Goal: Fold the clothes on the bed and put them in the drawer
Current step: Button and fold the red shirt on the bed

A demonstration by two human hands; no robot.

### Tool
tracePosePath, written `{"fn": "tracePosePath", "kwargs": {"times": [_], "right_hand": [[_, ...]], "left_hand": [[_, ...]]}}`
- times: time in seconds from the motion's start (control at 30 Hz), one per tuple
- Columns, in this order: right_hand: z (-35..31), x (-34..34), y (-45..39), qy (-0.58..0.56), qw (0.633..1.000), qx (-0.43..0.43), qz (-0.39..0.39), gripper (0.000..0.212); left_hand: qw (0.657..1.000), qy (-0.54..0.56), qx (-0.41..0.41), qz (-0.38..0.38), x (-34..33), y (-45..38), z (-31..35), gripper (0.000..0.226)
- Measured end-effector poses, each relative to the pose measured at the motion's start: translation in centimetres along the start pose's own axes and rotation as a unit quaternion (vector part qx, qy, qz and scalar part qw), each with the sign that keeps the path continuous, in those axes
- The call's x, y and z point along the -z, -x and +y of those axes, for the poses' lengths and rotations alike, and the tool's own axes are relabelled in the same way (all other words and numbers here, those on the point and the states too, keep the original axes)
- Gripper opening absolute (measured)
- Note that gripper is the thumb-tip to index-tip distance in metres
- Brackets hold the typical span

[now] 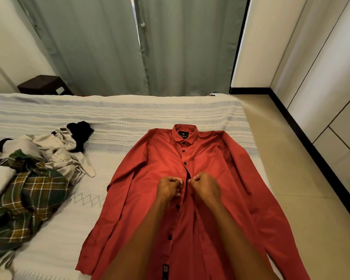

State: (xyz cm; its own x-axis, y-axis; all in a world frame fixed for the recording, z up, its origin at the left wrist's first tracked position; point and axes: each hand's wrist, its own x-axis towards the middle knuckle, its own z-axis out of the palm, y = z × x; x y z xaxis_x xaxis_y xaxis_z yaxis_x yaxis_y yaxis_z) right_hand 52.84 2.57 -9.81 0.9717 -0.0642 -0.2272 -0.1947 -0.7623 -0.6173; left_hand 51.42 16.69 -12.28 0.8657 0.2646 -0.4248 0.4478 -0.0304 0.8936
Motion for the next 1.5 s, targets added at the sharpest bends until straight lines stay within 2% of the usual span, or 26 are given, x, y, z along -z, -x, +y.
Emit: {"fn": "tracePosePath", "kwargs": {"times": [0.13,0.3,0.5,0.6,0.87,1.1,1.3,1.5], "right_hand": [[-0.3,-0.3,0.3,-0.044,0.999,-0.001,-0.004,0.012],[-0.7,-1.4,0.9,-0.069,0.997,0.038,0.001,0.016],[-0.1,-2.2,1.5,-0.013,0.997,0.069,0.042,0.018],[0.2,-2.5,1.3,-0.028,0.995,0.084,0.042,0.017],[1.4,-2.3,0.4,-0.049,0.992,0.117,0.010,0.020],[2.2,-1.7,-0.5,-0.012,0.980,0.196,-0.015,0.018],[2.7,-2.3,-0.5,0.032,0.961,0.273,0.033,0.019],[2.6,-2.9,-0.8,0.059,0.941,0.324,0.073,0.037]], "left_hand": [[1.000,-0.024,-0.007,-0.006,0.0,0.1,0.3,0.025],[0.998,-0.052,-0.009,-0.021,0.2,-0.4,0.7,0.026],[0.999,-0.029,0.004,-0.029,0.1,-0.5,0.4,0.023],[0.999,-0.014,0.001,-0.033,0.2,-0.5,0.4,0.022],[0.999,0.034,0.018,-0.008,0.1,-0.4,0.3,0.020],[0.999,-0.029,0.007,-0.034,0.8,-0.5,0.5,0.025],[0.998,-0.045,-0.009,-0.039,0.8,-1.6,0.4,0.034],[0.999,-0.017,-0.031,-0.038,0.9,-0.9,0.9,0.030]]}}
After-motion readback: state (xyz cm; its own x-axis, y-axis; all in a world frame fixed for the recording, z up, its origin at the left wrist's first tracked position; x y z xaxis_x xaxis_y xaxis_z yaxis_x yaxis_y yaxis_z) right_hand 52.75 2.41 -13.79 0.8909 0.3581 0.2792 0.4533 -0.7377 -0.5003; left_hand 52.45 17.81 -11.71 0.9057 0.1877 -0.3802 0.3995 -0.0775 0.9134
